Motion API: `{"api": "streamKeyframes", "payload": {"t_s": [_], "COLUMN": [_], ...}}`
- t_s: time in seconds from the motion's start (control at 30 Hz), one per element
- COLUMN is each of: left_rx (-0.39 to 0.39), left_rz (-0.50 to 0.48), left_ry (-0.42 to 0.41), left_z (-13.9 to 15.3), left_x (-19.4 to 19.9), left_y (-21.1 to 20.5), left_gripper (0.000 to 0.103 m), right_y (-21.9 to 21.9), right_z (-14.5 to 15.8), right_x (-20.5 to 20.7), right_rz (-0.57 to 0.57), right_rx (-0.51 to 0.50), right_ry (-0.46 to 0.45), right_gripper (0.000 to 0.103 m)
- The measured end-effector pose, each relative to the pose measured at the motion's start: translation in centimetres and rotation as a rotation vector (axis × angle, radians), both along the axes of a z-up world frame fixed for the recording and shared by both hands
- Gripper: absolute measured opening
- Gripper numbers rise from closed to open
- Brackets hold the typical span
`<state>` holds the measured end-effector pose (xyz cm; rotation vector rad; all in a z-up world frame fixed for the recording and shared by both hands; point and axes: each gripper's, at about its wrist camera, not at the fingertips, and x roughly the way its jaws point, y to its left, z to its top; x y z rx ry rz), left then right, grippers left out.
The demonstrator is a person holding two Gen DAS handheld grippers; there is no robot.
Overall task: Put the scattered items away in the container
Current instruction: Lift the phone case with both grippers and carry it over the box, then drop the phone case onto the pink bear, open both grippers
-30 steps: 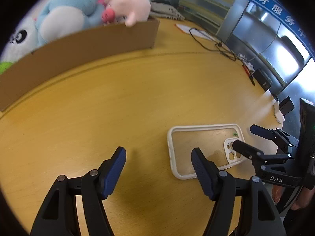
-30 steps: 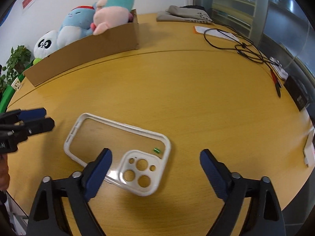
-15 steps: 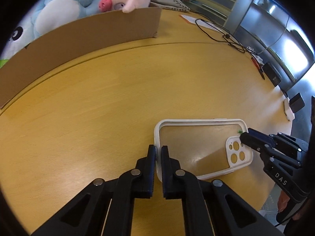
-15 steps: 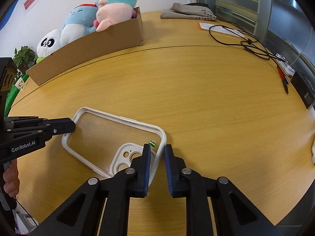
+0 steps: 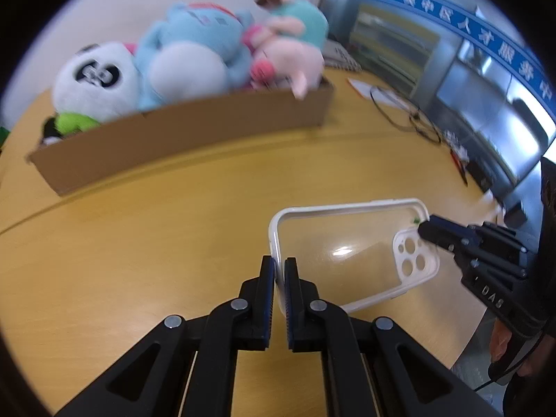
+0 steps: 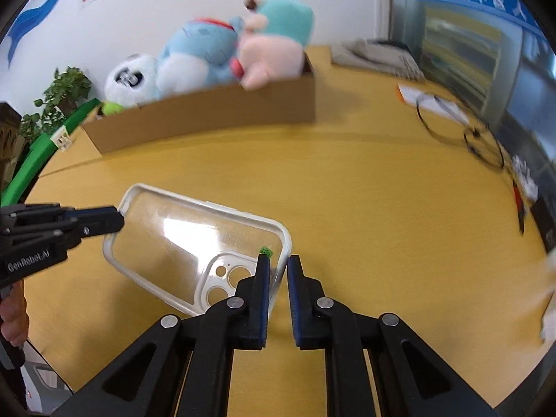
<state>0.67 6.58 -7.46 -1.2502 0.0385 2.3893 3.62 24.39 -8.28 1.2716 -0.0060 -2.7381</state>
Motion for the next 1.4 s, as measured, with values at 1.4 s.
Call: {"api": "streamKeyframes", "payload": {"t_s": [1.4], "left_rx": [-0.042], "left_rz": [0.205], "left_ry": [-0.04], "left_z": [4.7], "left_x": [-37.6], "left_y": [-6.5], "left_gripper": [0.007], "right_y": [-10.0], "right_z": [8.2], "right_x": [-42.7], "right_rz": [0.199], "right_rx": [0.173], "right_ry": [0.009], "right_gripper": [0.012]}}
